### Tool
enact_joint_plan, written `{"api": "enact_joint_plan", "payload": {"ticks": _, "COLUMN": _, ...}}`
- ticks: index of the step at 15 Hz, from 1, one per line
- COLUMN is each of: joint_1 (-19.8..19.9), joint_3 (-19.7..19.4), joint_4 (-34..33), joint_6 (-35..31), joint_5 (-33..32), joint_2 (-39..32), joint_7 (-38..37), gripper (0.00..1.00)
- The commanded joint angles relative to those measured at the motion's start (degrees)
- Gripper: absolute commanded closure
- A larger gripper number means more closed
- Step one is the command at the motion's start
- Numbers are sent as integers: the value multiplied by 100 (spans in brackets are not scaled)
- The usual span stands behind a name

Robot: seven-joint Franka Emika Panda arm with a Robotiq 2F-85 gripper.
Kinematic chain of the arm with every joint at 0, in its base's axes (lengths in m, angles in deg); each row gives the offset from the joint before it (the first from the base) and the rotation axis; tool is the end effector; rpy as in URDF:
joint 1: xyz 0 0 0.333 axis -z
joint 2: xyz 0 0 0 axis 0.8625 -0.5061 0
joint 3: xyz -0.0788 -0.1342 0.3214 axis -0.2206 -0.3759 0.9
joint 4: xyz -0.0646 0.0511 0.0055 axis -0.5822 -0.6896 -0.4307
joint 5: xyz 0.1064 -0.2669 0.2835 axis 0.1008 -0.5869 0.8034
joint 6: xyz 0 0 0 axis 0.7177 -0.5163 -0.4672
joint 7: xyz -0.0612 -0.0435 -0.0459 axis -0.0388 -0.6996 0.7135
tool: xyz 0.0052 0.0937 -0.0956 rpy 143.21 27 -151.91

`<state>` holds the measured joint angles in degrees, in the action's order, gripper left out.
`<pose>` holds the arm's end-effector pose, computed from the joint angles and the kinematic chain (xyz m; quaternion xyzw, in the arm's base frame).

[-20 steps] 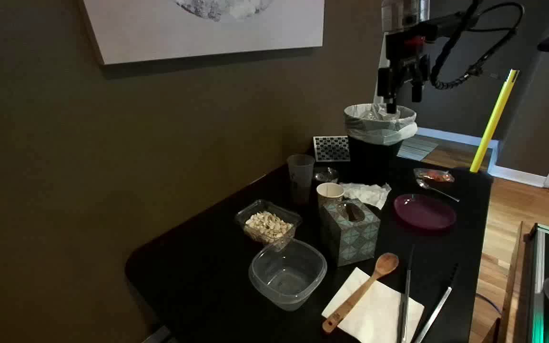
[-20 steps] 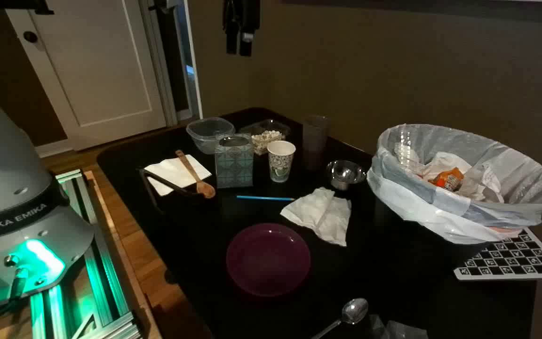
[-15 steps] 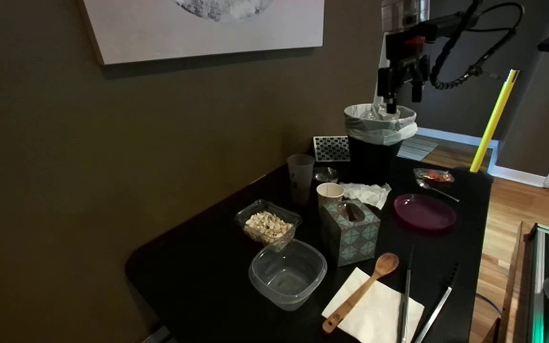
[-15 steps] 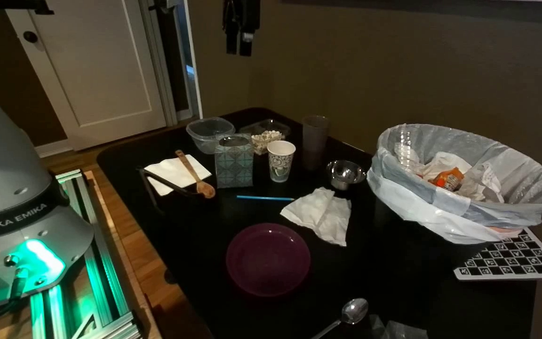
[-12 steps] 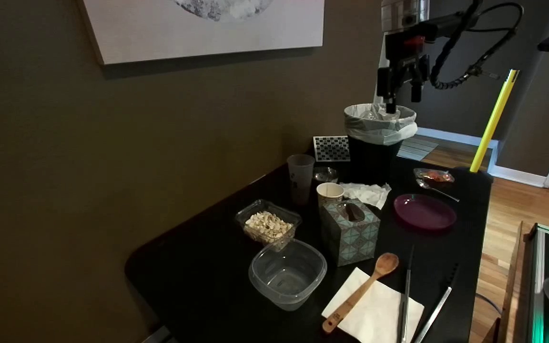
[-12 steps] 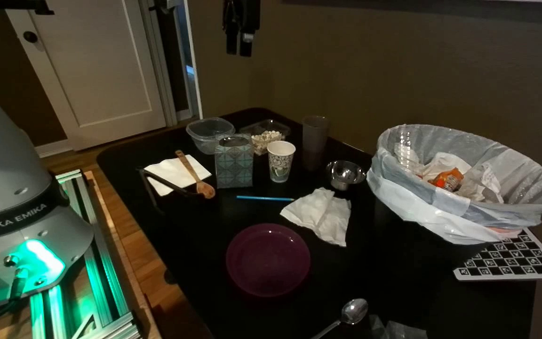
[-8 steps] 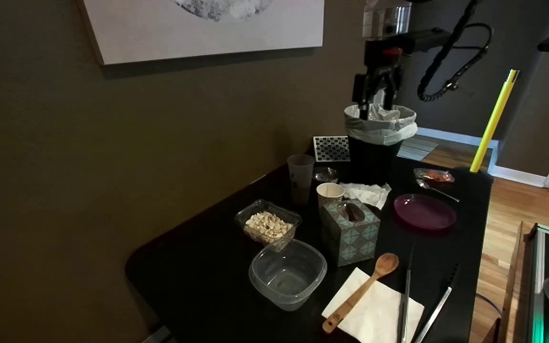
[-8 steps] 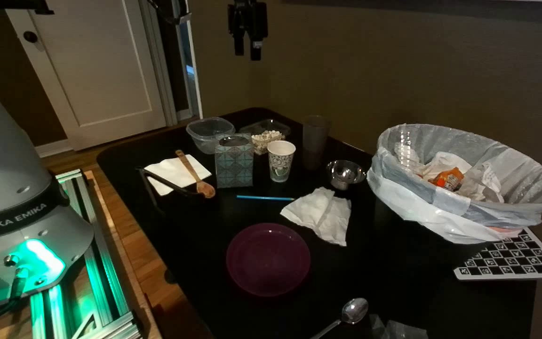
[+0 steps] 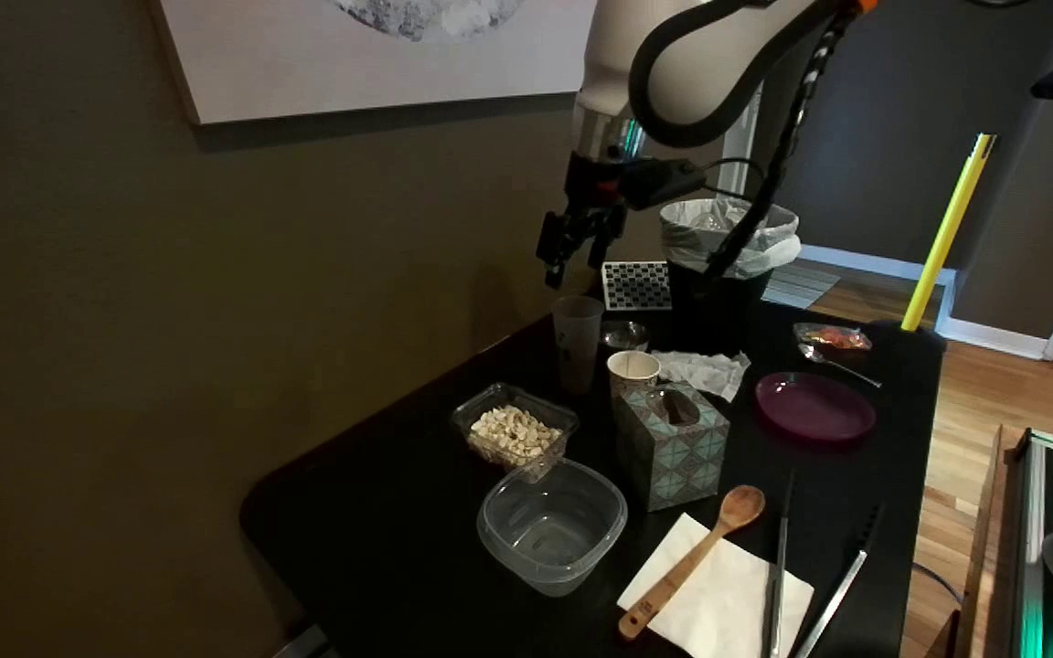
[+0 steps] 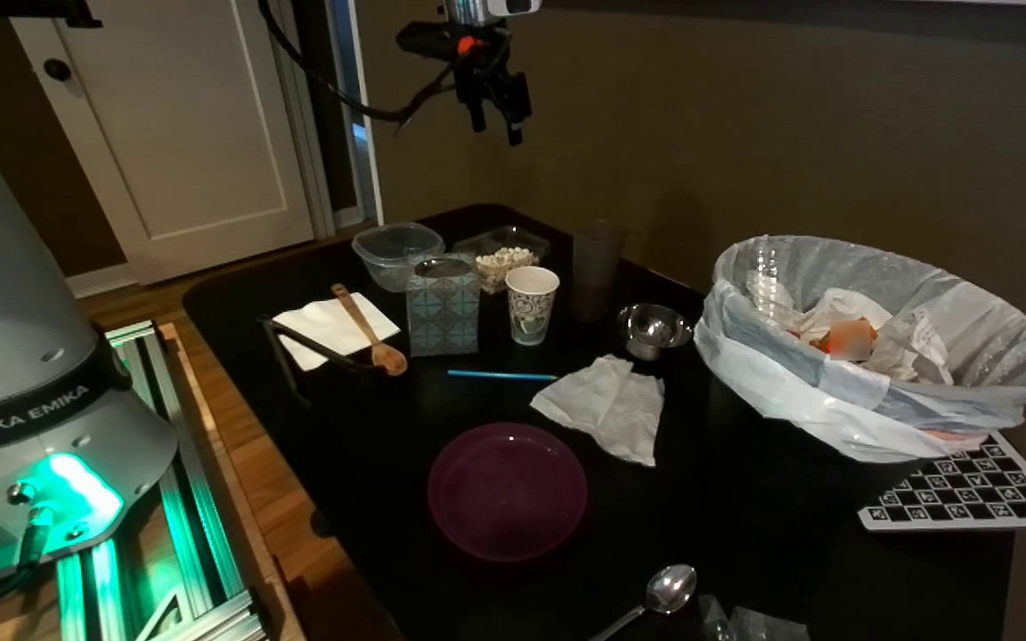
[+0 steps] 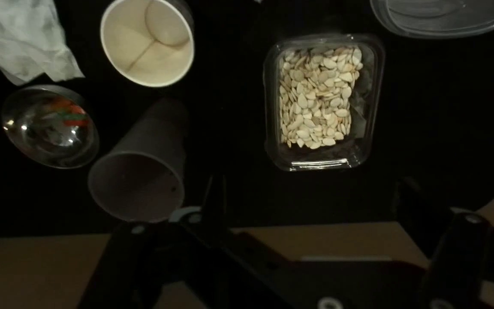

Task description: Put some contents from the clear container in the coffee cup then pour them out of the cup and into the bin.

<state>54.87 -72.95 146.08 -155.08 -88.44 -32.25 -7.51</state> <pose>0.5818 0.1317 0.3821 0.9919 0.0193 0.1259 0.0001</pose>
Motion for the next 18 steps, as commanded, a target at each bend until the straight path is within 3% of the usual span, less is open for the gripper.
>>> {"api": "enact_joint_plan", "payload": {"ticks": 1, "joint_1": -242, "joint_3": -89, "joint_4": -847, "joint_6": -227, "joint_5": -33, "joint_2": -1068, "joint_7": 100, "gripper": 0}}
{"api": "enact_joint_plan", "payload": {"ticks": 2, "joint_1": -292, "joint_3": -90, "joint_4": -1018, "joint_6": -161, "joint_5": 29, "joint_2": -1277, "joint_7": 167, "gripper": 0}}
{"api": "enact_joint_plan", "payload": {"ticks": 3, "joint_1": -283, "joint_3": -148, "joint_4": -555, "joint_6": -162, "joint_5": 66, "joint_2": -759, "joint_7": 102, "gripper": 0}}
{"api": "enact_joint_plan", "payload": {"ticks": 11, "joint_1": -397, "joint_3": -127, "joint_4": -1043, "joint_6": -293, "joint_5": 200, "joint_2": -1546, "joint_7": 212, "gripper": 0}}
{"api": "enact_joint_plan", "payload": {"ticks": 18, "joint_1": -739, "joint_3": -401, "joint_4": -1459, "joint_6": -496, "joint_5": 123, "joint_2": -2439, "joint_7": -241, "gripper": 0}}
